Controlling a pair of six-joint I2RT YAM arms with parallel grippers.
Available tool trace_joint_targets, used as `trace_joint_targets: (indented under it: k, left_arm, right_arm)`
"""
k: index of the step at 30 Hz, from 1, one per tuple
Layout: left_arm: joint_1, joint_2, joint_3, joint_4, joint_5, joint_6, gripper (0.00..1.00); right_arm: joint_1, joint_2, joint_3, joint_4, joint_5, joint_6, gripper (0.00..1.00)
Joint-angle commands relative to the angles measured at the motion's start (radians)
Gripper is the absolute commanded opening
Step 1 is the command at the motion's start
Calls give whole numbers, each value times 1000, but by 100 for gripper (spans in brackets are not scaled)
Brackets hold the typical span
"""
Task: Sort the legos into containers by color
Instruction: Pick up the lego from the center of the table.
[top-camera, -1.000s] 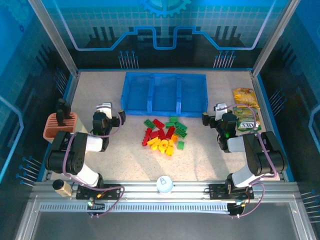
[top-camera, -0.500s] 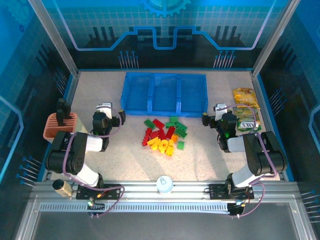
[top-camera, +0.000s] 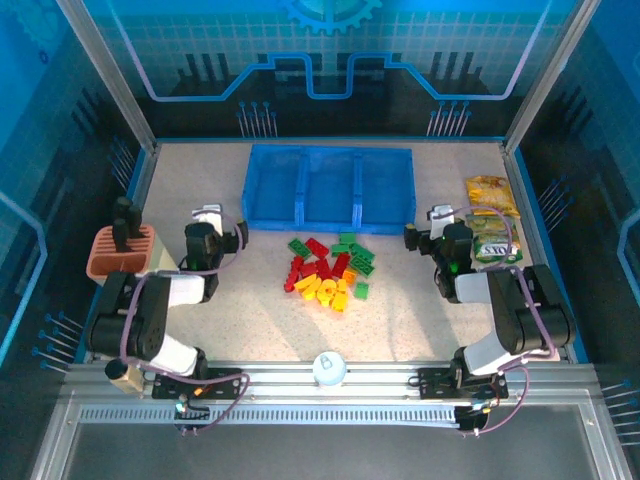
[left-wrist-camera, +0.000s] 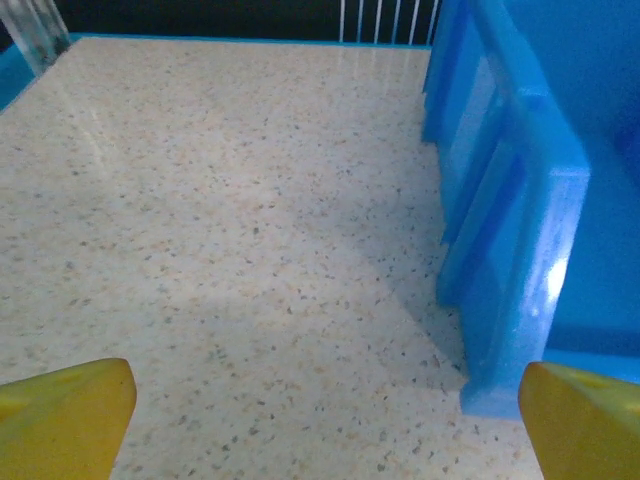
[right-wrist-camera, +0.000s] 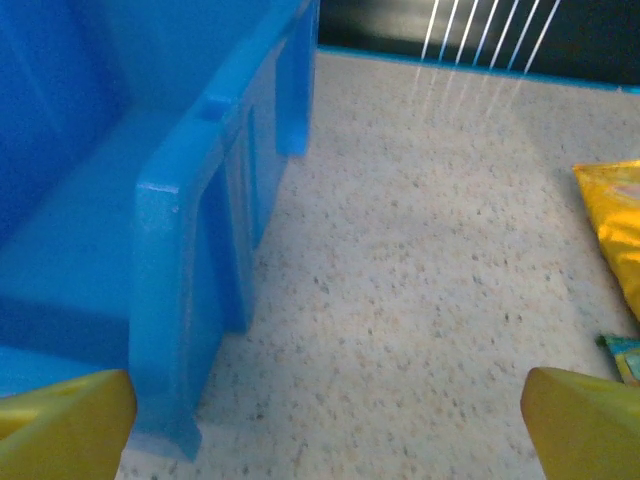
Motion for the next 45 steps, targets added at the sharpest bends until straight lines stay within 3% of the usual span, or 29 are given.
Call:
trace_joint_targets:
  k: [1,3,6,7,9,11,16,20,25,34,38,45]
  left_arm:
    - [-33,-175,236,-416,-102,-28,99]
    - [-39,-223,374,-636,-79,-95,99]
    - [-25,-249,520,-944,-169,-432,99]
    - [-2,-250,564,-1035,-47,-461,99]
    - [20,-245,611,-1122,177,-479,99]
    - [-19,-238,650,-1232,234,-493,99]
    - [-303,-286,648,-1402,-5,-492,99]
    - [-425,-319,567,-1424,-26,-586,95]
    - [-601,-346,426,-1332,-55,-688,86]
    - [-873,-240,234,-1147,-72,-809,78]
    - [-926,-203,205,-1070,-58,-814,77]
    - [-926,-115,233,-1025,-55,-751,75]
  right_arm:
    - [65,-138,158,-297,1,-79,100]
    - [100,-175,301,-526,4,-47,100]
    - [89,-164,569,-1004,102,265,100]
    - [63,-145,633,-1105,58,346,100]
    - [23,-116,700,-1193,-115,418,100]
    - [35,-122,712,-1211,-147,450,100]
    - [71,-155,709,-1220,-156,463,100]
    - [103,-153,736,-1308,-186,438,100]
    - [205,-199,702,-1378,-152,409,93]
    - [395,-355,483,-1352,-149,505,84]
    - [493,-408,419,-1351,-108,550,80]
    - [590,-486,366,-1362,-59,610,76]
